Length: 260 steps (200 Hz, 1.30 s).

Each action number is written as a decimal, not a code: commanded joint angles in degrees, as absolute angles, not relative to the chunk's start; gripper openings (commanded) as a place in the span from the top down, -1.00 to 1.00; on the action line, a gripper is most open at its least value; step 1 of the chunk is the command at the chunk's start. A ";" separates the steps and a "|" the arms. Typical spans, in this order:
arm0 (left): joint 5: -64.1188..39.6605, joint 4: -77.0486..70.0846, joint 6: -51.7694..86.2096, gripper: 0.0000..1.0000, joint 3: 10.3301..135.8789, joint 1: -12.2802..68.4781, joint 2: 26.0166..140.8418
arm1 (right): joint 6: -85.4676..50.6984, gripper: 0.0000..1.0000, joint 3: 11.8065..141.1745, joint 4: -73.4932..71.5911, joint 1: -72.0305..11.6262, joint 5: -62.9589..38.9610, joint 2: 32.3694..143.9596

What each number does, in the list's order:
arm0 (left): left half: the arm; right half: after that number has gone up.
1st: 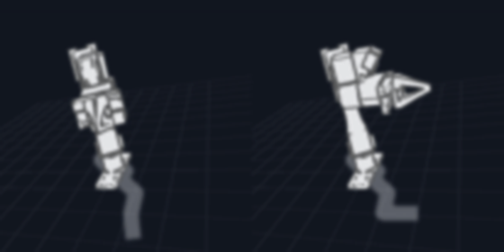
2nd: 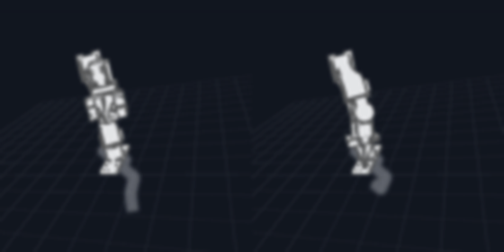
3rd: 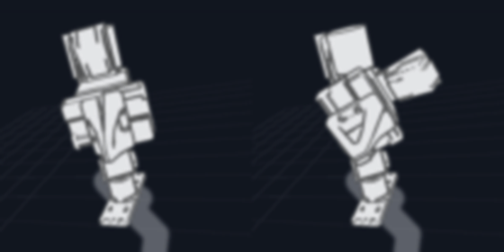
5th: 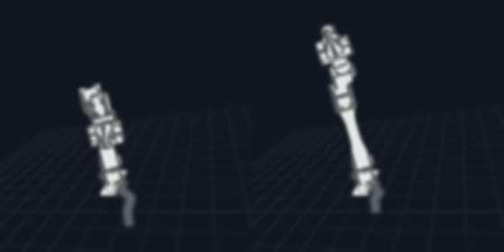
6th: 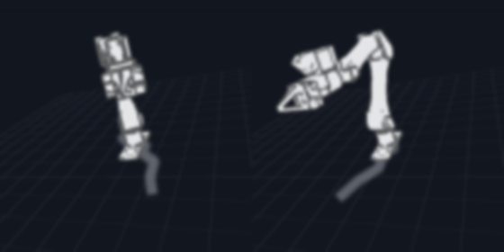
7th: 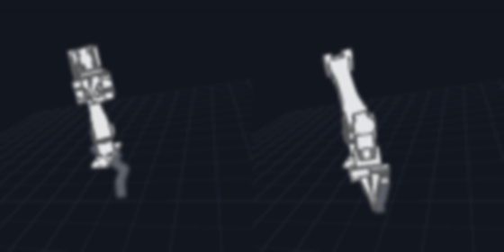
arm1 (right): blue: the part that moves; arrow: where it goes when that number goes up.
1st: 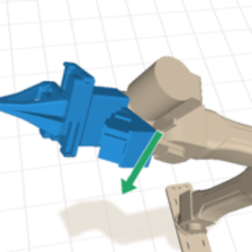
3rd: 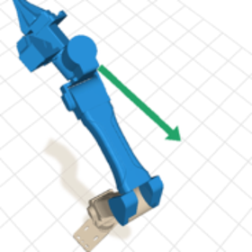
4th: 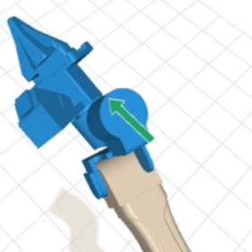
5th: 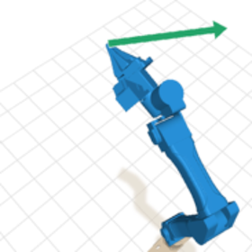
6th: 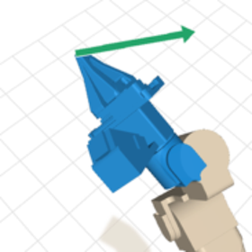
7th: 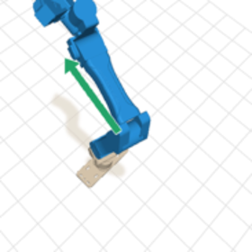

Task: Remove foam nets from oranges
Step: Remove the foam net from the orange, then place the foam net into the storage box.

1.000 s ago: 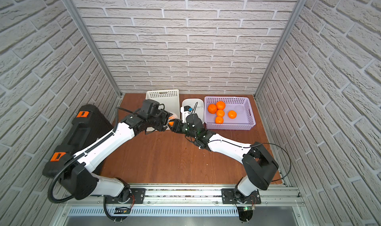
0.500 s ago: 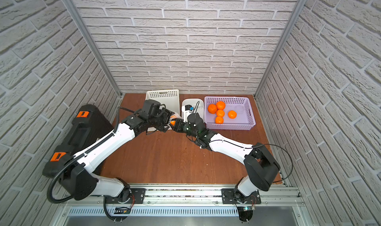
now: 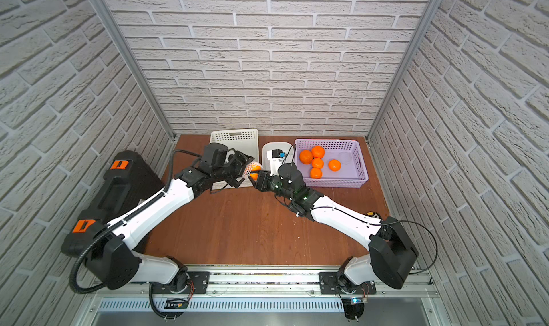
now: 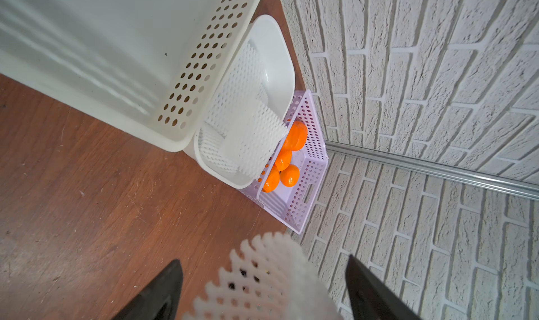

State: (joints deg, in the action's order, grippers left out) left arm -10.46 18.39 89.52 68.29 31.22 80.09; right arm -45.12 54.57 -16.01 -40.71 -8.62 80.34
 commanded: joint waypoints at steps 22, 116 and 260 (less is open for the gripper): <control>-11.95 17.38 88.98 -0.19 67.91 30.60 78.95 | -42.75 0.65 53.36 -14.22 -40.41 -8.59 77.02; -10.77 18.67 89.44 0.71 67.77 28.95 78.29 | -40.71 0.67 51.42 -9.52 -40.34 -8.07 72.09; -7.92 15.28 63.15 0.61 86.05 28.95 97.59 | -38.02 0.67 41.63 10.41 -22.78 -8.52 49.80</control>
